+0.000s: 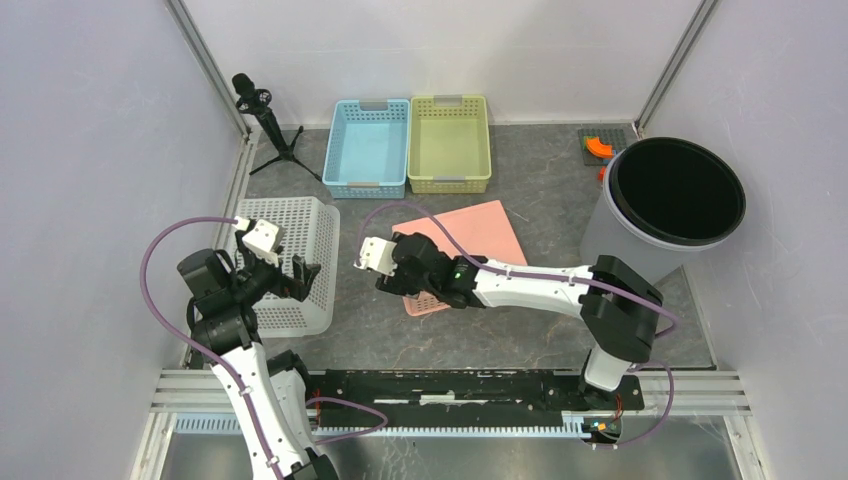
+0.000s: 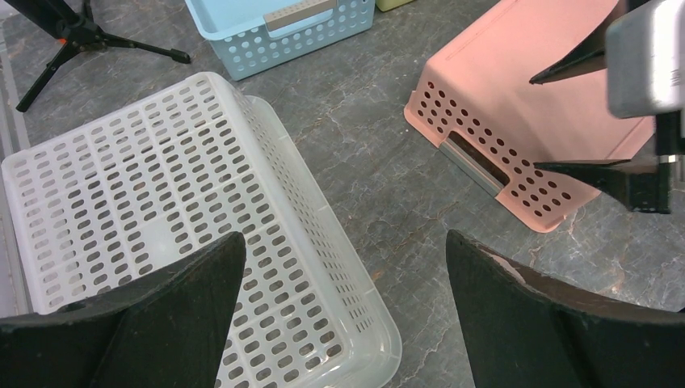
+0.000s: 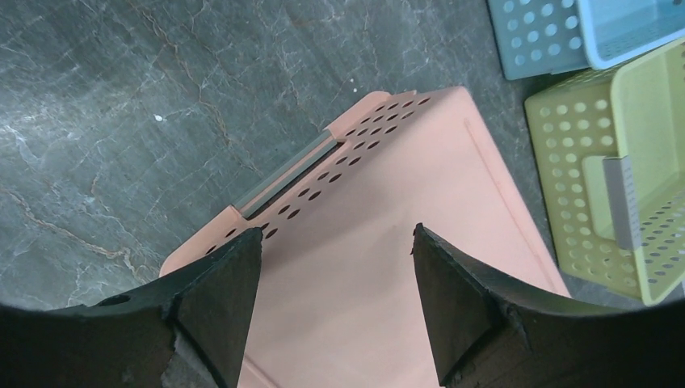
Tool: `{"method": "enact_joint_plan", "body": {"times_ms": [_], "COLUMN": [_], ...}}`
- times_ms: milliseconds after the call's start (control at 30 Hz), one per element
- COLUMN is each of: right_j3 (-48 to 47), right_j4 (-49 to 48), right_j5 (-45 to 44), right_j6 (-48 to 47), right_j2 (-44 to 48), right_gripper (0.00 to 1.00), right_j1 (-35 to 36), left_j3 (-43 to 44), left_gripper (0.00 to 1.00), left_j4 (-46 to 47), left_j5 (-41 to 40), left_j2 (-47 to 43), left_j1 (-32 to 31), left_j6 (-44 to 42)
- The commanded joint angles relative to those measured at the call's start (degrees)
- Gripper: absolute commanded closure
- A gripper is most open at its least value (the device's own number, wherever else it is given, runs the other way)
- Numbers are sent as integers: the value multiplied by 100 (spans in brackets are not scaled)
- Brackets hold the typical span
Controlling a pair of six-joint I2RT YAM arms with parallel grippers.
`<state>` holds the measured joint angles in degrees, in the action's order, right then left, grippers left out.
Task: Turn the large container upside down
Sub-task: Move the container to the center of the board.
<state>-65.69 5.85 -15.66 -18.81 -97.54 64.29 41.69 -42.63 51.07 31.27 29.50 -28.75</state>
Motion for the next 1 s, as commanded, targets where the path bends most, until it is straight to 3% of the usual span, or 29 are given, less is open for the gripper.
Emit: {"method": "enact_joint_plan", "body": {"times_ms": [0,333,567,967], "right_j3": [40,675,1584,1994], "right_j4": [-285,-47,266,1836], "right_j5": [-192,428,1012,1551], "right_j6": [175,422,-203,-1165], "right_j2": [-176,153,1099,1870], "right_gripper": [26,32,35,40], "right_j1": [-11,-655,-778,-1126], "left_j3": [-35,-64,-81,-93], "left_gripper": [0,0,0,0], "left_j4": [253,252,300,320], "left_j5": [-5,2,35,61], "left_j2": [-106,-143,-66,-99], "left_j1": [8,12,10,10], "left_j6": [175,150,145,155]}}
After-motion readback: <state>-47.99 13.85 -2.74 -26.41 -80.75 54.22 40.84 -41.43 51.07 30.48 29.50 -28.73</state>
